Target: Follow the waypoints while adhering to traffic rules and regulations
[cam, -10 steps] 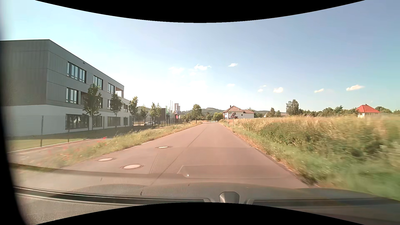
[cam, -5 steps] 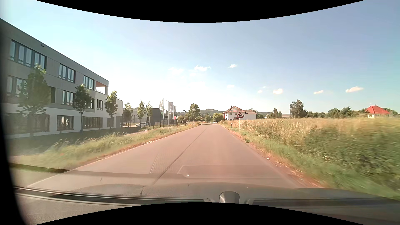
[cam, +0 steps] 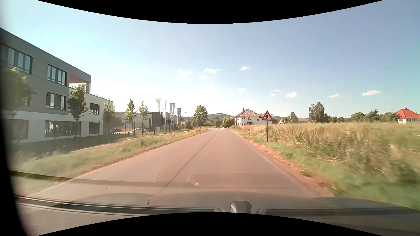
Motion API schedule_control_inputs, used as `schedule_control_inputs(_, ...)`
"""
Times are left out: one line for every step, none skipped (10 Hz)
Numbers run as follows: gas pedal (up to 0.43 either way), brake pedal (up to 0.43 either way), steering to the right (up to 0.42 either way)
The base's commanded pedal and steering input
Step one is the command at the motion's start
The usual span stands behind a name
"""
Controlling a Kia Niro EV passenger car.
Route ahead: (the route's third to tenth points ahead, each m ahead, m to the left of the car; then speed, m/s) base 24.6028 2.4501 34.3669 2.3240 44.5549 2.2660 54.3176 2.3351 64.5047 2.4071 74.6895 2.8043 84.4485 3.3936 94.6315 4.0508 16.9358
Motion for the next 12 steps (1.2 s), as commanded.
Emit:
schedule_control_inputs(0.177,0.006,0.003)
schedule_control_inputs(0.177,0.006,0.003)
schedule_control_inputs(0.177,0.006,0.003)
schedule_control_inputs(0.177,0.006,0.003)
schedule_control_inputs(0.177,0.006,0.003)
schedule_control_inputs(0.177,0.006,0.003)
schedule_control_inputs(0.177,0.006,0.003)
schedule_control_inputs(0.177,0.006,0.003)
schedule_control_inputs(0.177,0.006,0.003)
schedule_control_inputs(0.177,0.006,0.003)
schedule_control_inputs(0.177,0.006,0.002)
schedule_control_inputs(0.177,0.006,0.002)
